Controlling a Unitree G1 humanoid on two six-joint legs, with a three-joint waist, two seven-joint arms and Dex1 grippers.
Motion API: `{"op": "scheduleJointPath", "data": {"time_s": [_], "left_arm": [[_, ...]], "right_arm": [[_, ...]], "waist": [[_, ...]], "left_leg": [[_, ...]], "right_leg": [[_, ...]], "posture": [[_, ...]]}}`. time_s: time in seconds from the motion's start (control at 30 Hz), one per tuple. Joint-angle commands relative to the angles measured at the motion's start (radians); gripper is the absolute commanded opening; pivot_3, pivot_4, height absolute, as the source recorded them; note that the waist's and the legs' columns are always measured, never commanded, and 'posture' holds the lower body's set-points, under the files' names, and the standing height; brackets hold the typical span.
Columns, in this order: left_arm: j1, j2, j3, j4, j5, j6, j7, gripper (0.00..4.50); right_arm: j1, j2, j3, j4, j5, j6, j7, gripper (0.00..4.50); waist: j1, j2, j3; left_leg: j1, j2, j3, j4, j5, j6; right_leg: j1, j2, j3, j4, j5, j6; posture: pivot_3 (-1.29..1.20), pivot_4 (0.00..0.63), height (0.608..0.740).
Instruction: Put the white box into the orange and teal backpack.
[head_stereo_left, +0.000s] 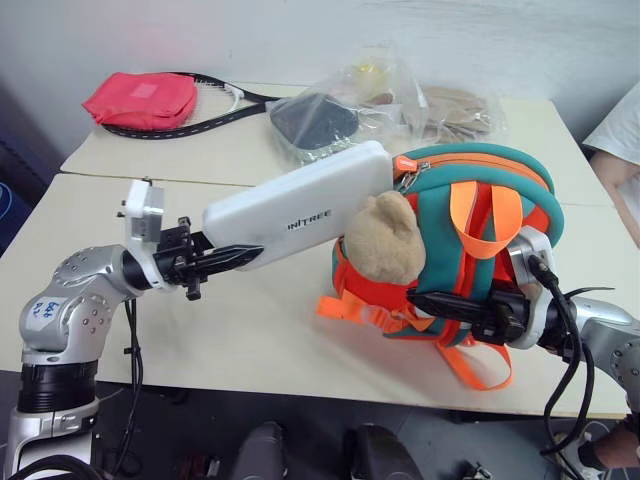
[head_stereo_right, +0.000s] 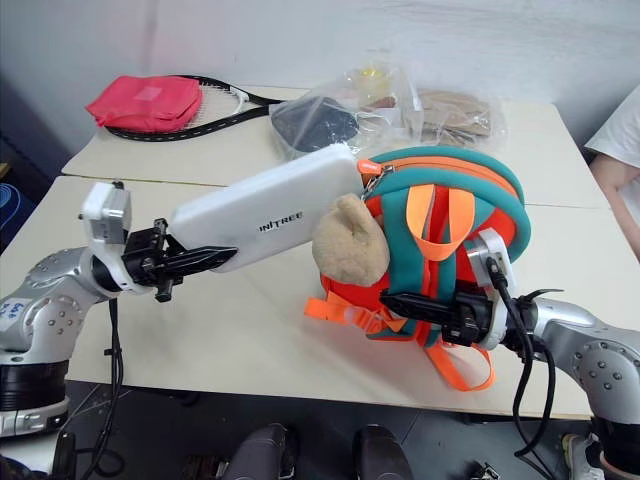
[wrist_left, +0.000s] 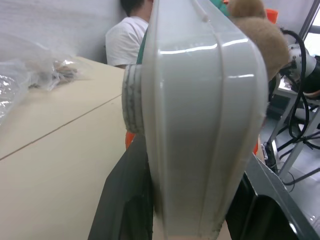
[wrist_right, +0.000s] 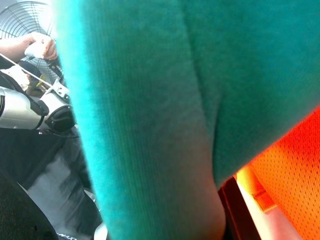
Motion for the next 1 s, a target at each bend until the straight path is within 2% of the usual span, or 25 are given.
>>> {"op": "scheduleJointPath", "data": {"time_s": [0.03,0.13,0.2,0.4,0.57,0.77,0.83,0.93,1.0], "left_arm": [[-0.019,0.051,-0.057,-0.003,0.066,0.001,-0.038,1.32],[-0.100,0.069,-0.163,-0.022,0.143,0.057,0.002,1.32],[-0.161,0.052,-0.202,-0.033,0.146,0.096,0.013,1.32],[-0.380,-0.086,-0.365,0.014,0.248,0.121,0.059,1.32],[-0.530,-0.230,-0.504,0.173,0.379,0.049,0.046,1.32],[-0.640,-0.444,-0.564,0.466,0.517,-0.154,0.075,1.32],[-0.645,-0.470,-0.566,0.483,0.549,-0.212,0.070,1.32],[-0.632,-0.522,-0.490,0.445,0.492,-0.191,0.091,1.32],[-0.605,-0.520,-0.464,0.409,0.471,-0.170,0.075,2.04]], "right_arm": [[0.021,-0.018,-0.034,-0.038,0.021,0.014,0.007,0.02],[0.050,-0.031,-0.045,-0.048,0.011,0.020,0.011,0.02],[0.061,-0.034,-0.048,-0.052,0.009,0.018,0.015,0.02],[0.080,-0.045,-0.039,-0.062,-0.019,0.019,0.035,0.02],[0.074,-0.043,-0.017,-0.071,-0.031,0.025,0.051,0.02],[0.087,-0.025,0.020,-0.103,-0.062,0.013,0.048,0.02],[0.091,-0.015,0.023,-0.116,-0.063,0.007,0.032,0.02],[0.102,0.014,0.008,-0.124,-0.051,-0.002,-0.008,0.02],[0.113,0.026,0.003,-0.132,-0.052,-0.005,-0.029,0.02]], "waist": [[-0.002,0.000,0.000],[0.005,0.000,0.000],[0.010,-0.001,0.000],[0.025,-0.001,0.001],[0.025,-0.001,0.001],[0.030,-0.001,0.001],[0.031,-0.001,0.001],[0.032,-0.001,0.001],[0.034,-0.001,0.001]], "left_leg": [[0.000,0.000,0.000,0.000,0.000,0.000],[0.000,0.000,0.000,0.000,0.000,0.000],[0.000,0.000,-0.001,0.001,0.000,0.000],[-0.002,-0.001,-0.001,0.002,0.000,0.000],[-0.005,-0.001,0.000,0.006,0.002,-0.002],[-0.007,0.000,-0.001,0.014,0.001,-0.001],[-0.009,0.000,-0.001,0.015,0.000,0.000],[-0.010,-0.001,-0.001,0.016,0.000,0.001],[-0.011,-0.001,-0.002,0.016,0.000,0.001]], "right_leg": [[0.000,0.000,0.000,0.000,0.000,0.000],[0.000,0.000,0.000,0.000,0.000,0.000],[0.001,0.000,0.000,0.000,0.000,0.000],[0.001,0.000,0.000,-0.001,0.001,0.002],[0.000,0.001,0.000,-0.001,0.002,0.004],[0.000,0.001,-0.001,-0.001,0.002,0.005],[0.000,0.001,0.000,-0.001,0.003,0.007],[-0.001,0.000,0.000,-0.002,0.004,0.008],[-0.001,0.000,-0.001,-0.002,0.004,0.008]], "posture": [[0.00,0.150,0.740],[0.00,0.150,0.740],[0.00,0.150,0.740],[0.00,0.150,0.740],[0.00,0.150,0.740],[0.00,0.150,0.740],[0.00,0.150,0.740],[0.00,0.150,0.740],[0.00,0.150,0.740]]}}
